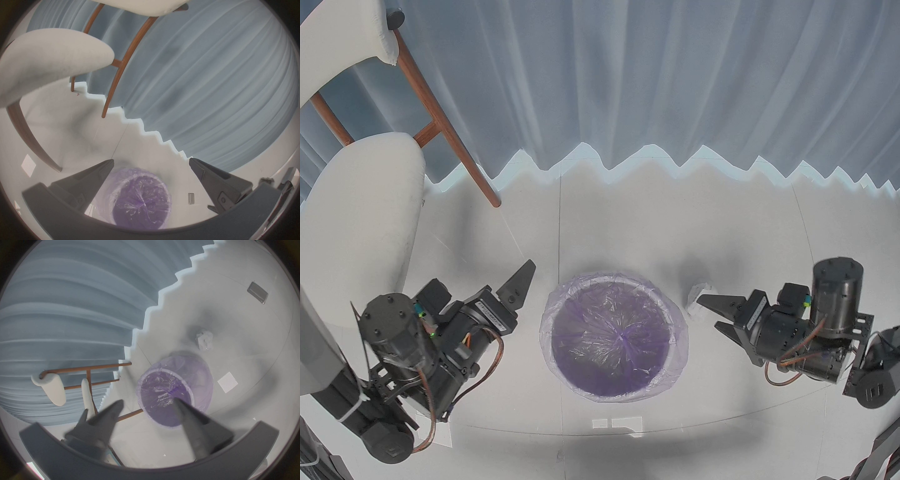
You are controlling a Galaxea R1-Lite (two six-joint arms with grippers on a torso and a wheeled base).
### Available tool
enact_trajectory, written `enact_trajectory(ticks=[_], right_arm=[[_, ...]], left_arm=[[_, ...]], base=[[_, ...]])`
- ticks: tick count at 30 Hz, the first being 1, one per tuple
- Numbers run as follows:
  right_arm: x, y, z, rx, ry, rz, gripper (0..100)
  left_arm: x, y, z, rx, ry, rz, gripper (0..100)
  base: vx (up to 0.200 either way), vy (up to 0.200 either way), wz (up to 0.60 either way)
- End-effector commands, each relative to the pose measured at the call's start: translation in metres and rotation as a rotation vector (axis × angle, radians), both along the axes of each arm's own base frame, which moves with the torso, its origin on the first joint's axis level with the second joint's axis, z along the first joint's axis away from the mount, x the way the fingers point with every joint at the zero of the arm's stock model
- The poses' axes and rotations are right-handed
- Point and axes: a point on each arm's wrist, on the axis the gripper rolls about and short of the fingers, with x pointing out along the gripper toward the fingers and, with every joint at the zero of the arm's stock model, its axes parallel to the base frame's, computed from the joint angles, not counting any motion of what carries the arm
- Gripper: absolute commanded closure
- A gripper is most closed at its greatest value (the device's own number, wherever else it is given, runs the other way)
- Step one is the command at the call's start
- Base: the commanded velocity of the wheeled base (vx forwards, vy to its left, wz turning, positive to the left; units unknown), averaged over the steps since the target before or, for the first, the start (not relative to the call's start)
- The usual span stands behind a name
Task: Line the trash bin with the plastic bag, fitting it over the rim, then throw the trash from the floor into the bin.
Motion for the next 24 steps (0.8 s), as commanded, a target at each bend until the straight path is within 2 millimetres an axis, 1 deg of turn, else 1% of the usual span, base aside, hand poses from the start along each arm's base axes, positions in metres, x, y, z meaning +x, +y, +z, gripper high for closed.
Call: enact_trajectory(ticks=[1,4,6,7,8,12,16,19,20,21,22,24], right_arm=[[0.027,0.036,0.003,-0.052,0.067,0.069,100],[0.027,0.045,-0.010,-0.119,0.093,0.112,100],[0.026,0.051,-0.016,-0.165,0.082,0.148,100],[0.026,0.052,-0.016,-0.171,0.079,0.154,100],[0.024,0.058,-0.021,-0.201,0.074,0.185,100],[0.022,0.071,-0.027,-0.234,0.085,0.228,100],[0.022,0.073,-0.029,-0.270,0.128,0.234,100],[0.017,0.074,-0.034,-0.325,0.151,0.263,100],[0.017,0.074,-0.033,-0.326,0.150,0.266,100],[0.014,0.075,-0.036,-0.360,0.157,0.284,100],[0.014,0.075,-0.036,-0.360,0.157,0.284,100],[0.014,0.079,-0.049,-0.426,0.180,0.304,100]], left_arm=[[-0.037,0.033,0.025,-0.001,-0.091,-0.045,0],[-0.047,0.046,0.022,0.022,-0.086,-0.130,0],[-0.051,0.054,0.021,0.039,-0.096,-0.203,0],[-0.052,0.056,0.021,0.042,-0.096,-0.214,0],[-0.052,0.063,0.019,0.064,-0.097,-0.256,0],[-0.049,0.077,0.017,0.108,-0.105,-0.286,0],[-0.049,0.080,0.017,0.114,-0.106,-0.299,0],[-0.054,0.073,0.013,0.160,-0.111,-0.335,0],[-0.055,0.072,0.013,0.163,-0.113,-0.340,0],[-0.060,0.067,0.009,0.198,-0.115,-0.368,0],[-0.060,0.067,0.009,0.198,-0.115,-0.368,0],[-0.064,0.065,0.007,0.200,-0.102,-0.348,0]], base=[[0.000,0.000,0.00],[0.000,0.000,0.00],[0.200,0.000,0.00],[0.200,0.000,0.00],[0.200,0.000,0.00],[0.200,0.000,0.00],[0.200,0.000,0.00],[0.200,0.000,0.00],[0.000,0.000,0.00],[0.000,0.000,0.00],[0.000,0.000,0.00],[0.000,0.000,0.00]])
